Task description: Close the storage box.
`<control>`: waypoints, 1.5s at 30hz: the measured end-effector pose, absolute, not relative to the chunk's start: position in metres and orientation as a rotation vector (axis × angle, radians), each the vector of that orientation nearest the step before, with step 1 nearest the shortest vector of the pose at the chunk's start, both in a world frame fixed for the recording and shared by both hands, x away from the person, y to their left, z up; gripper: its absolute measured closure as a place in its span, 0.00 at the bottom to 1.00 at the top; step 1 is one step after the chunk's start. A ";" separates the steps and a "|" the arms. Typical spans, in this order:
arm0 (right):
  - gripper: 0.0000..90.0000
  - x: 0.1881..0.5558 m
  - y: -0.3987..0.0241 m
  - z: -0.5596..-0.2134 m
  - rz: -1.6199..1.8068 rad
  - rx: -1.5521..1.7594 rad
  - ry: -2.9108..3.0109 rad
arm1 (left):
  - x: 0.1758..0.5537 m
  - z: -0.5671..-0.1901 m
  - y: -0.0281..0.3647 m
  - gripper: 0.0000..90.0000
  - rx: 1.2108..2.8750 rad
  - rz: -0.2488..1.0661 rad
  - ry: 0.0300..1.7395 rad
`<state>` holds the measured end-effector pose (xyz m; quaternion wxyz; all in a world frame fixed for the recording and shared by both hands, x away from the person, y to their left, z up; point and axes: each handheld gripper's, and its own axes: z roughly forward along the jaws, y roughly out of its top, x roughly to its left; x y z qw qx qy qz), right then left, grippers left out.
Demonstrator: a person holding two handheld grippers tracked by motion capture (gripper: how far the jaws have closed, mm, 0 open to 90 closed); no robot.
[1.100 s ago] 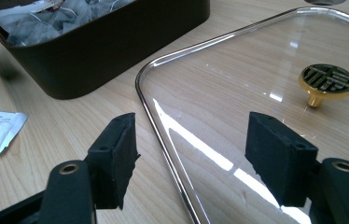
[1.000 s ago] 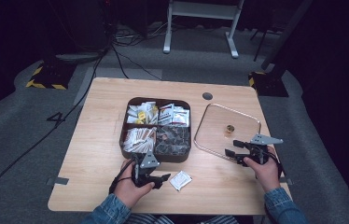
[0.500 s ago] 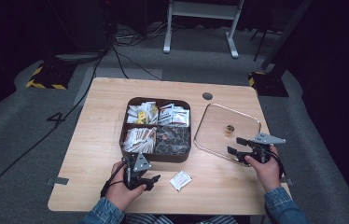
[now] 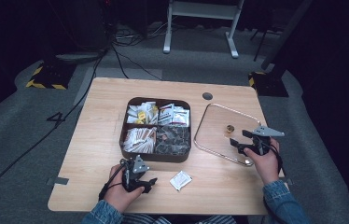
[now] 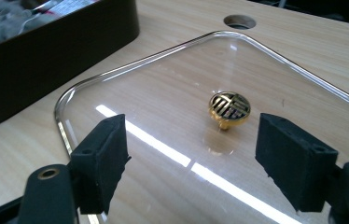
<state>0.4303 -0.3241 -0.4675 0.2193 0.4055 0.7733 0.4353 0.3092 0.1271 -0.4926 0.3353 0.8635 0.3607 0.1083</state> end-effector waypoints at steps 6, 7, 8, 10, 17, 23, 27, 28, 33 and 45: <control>0.32 0.456 -0.325 -0.478 1.180 1.294 2.142 | 0.305 -0.494 0.135 0.36 2.234 0.294 1.020; 0.32 0.460 -0.325 -0.479 1.161 1.290 2.152 | 0.304 -0.494 0.137 0.36 2.234 0.297 1.029; 0.32 0.464 -0.324 -0.479 1.143 1.281 2.161 | 0.304 -0.494 0.140 0.36 2.233 0.301 1.039; 0.33 0.470 -0.323 -0.477 1.108 1.272 2.181 | 0.302 -0.494 0.145 0.36 2.225 0.309 1.057; 0.34 0.484 -0.322 -0.477 1.085 1.263 2.239 | 0.295 -0.493 0.162 0.36 2.204 0.326 1.121; 0.36 0.491 -0.316 -0.480 1.070 1.251 2.265 | 0.294 -0.492 0.177 0.36 2.173 0.342 1.178; 0.43 0.494 -0.313 -0.479 1.052 1.241 2.279 | 0.294 -0.493 0.184 0.35 2.157 0.340 1.194; 0.44 0.496 -0.313 -0.480 1.042 1.240 2.283 | 0.294 -0.493 0.185 0.35 2.153 0.336 1.200; 0.51 0.500 -0.311 -0.484 1.014 1.228 2.322 | 0.295 -0.494 0.192 0.35 2.142 0.343 1.226; 0.64 0.504 -0.312 -0.490 0.982 1.173 2.343 | 0.300 -0.493 0.206 0.35 2.106 0.353 1.264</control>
